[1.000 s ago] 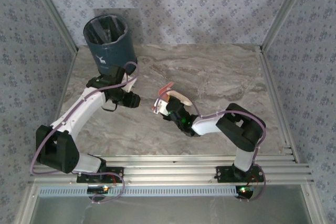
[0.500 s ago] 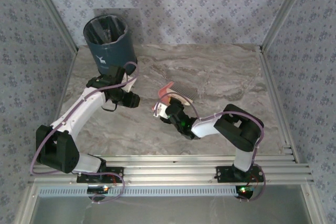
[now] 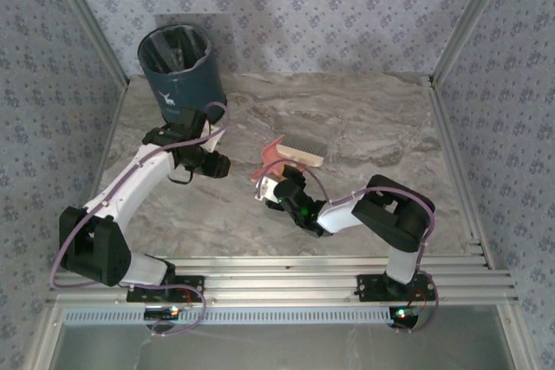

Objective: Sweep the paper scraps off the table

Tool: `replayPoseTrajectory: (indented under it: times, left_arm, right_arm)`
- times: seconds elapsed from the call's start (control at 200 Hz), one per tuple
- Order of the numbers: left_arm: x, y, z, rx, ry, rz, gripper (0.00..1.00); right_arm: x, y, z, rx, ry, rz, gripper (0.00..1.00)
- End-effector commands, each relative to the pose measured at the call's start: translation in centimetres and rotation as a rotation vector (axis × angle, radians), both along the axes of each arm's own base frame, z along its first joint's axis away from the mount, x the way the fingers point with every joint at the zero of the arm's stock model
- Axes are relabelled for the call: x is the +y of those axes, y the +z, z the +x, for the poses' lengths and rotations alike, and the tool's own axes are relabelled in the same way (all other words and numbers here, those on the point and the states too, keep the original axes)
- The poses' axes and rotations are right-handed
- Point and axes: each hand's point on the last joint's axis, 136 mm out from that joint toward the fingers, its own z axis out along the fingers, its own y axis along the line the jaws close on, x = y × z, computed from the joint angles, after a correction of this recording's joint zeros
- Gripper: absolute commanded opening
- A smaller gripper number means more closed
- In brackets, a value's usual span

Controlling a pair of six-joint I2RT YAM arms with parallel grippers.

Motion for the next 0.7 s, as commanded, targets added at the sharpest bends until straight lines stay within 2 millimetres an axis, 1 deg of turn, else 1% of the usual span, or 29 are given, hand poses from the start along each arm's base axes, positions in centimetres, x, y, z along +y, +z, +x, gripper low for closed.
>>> replayPoseTrajectory:
  times: [0.0,0.145,0.28,0.33,0.4,0.42,0.53,0.695]
  left_arm:
    - [0.3,0.4,0.3,-0.017,0.021,-0.003,0.47]
    - [0.4,0.5,0.5,-0.026,0.03,-0.001,0.47]
    - [1.2,0.9,1.5,-0.086,0.083,0.025,0.47]
    - [1.8,1.0,2.1,-0.123,0.112,0.044,0.47]
    - [2.7,1.2,2.8,-0.179,0.156,0.075,0.47]
    - [2.9,1.4,3.4,-0.213,0.173,0.077,0.47]
    - [4.6,1.8,4.8,-0.331,0.265,0.124,0.47]
    - [6.7,2.2,6.1,-0.473,0.382,0.174,0.47]
  right_arm:
    - [0.1,1.3,-0.7,-0.026,0.003,0.015,0.8]
    - [0.1,2.9,-0.9,-0.042,-0.002,0.05,0.81]
    - [-0.1,5.2,-0.7,-0.06,-0.035,0.131,0.81]
    - [-0.3,6.2,-0.3,-0.064,-0.064,0.175,0.83]
    - [-1.1,7.0,0.2,-0.061,-0.122,0.216,0.83]
    - [-1.3,7.3,0.4,-0.07,-0.137,0.23,0.83]
    - [-2.7,8.7,1.4,-0.112,-0.223,0.288,0.84]
    - [-5.2,10.1,2.6,-0.183,-0.36,0.337,0.84]
